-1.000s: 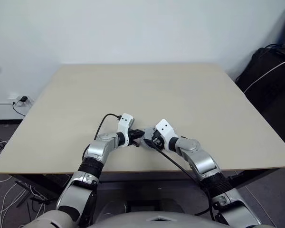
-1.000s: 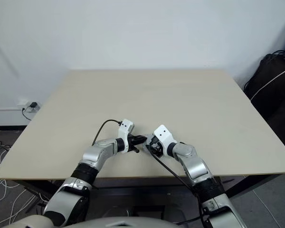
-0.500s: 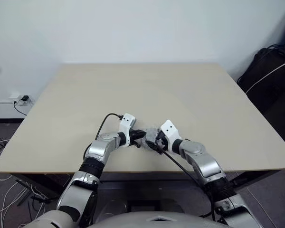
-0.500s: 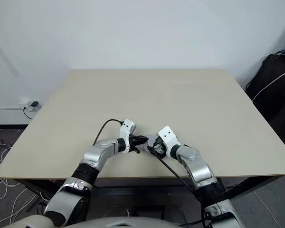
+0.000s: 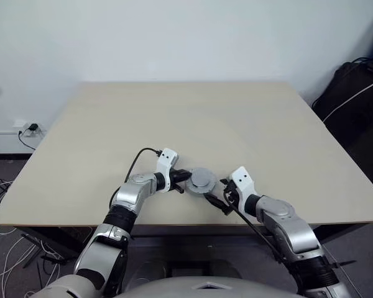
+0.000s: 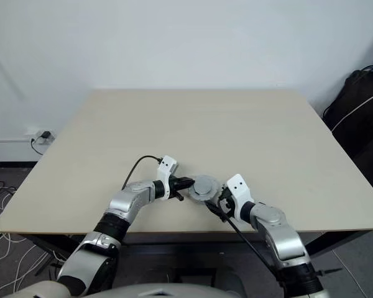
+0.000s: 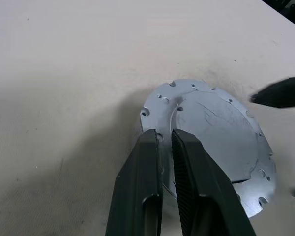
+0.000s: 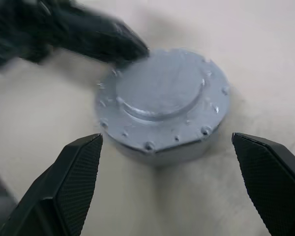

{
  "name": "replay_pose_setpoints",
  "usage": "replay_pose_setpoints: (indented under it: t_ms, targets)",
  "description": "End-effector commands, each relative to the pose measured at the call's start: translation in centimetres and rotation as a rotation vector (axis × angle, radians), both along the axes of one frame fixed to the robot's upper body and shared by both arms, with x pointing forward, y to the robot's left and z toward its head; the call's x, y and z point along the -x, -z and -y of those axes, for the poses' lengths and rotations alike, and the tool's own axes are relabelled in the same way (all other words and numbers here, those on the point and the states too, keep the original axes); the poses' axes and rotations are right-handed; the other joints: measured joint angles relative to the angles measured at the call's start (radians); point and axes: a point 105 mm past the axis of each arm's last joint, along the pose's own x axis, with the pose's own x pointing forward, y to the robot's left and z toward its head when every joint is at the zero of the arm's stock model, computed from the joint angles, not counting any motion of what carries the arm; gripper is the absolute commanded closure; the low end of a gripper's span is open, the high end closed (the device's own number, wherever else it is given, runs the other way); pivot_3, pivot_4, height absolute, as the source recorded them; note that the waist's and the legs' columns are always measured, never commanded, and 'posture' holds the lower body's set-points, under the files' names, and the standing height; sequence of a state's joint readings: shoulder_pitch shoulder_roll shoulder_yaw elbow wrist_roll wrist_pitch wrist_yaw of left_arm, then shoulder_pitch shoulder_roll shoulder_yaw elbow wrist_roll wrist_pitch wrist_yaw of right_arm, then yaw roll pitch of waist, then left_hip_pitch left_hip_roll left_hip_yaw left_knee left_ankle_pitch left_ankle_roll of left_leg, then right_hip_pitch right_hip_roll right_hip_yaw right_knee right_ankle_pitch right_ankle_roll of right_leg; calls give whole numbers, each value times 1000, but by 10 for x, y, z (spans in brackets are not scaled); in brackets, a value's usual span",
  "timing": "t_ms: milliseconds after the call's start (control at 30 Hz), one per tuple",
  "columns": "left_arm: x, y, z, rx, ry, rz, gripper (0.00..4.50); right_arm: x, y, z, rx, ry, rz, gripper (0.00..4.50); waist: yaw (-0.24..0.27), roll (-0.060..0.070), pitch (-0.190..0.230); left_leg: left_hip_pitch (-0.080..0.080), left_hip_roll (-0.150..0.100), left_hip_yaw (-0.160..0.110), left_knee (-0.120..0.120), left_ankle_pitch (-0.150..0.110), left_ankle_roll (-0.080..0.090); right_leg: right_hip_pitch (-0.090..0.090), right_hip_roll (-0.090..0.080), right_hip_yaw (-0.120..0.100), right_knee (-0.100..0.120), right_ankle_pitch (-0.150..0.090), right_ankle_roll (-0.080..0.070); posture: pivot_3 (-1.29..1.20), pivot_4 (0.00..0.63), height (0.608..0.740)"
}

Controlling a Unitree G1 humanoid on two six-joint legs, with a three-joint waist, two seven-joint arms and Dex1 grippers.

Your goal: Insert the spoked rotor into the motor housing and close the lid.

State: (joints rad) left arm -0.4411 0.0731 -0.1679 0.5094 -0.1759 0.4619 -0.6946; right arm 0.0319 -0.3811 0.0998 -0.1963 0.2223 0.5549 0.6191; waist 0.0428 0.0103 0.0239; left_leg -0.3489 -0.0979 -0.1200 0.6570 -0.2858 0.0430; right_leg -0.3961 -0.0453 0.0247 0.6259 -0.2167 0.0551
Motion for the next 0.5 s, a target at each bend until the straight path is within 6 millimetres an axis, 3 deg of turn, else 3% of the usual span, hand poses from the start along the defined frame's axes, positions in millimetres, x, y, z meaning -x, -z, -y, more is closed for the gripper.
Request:
replay_pose_setpoints:
  t_ms: [33,167,300,500]
  targets:
    - [4,-3,11,18,42,9,3997,-9,-31,4,-115,57,98,27,1,-1,1,0,0,0,0,0,0,0,0,0,0,0,0,0,0,740]
    - [5,-3,12,15,48,10,3997,-15,-26,10,-214,179,52,27,1,-2,1,0,0,0,0,-1,0,0,0,0,0,0,0,0,0,740]
    - [5,-3,13,15,53,12,3997,-27,-4,18,-293,391,-77,27,2,-1,1,-1,0,0,0,-1,1,-1,0,1,0,0,0,0,0,740]
    - [5,-3,13,14,54,15,3997,-24,10,1,-431,415,-271,27,2,0,0,-1,-1,0,-1,-1,1,-2,0,2,0,0,-2,0,0,740]
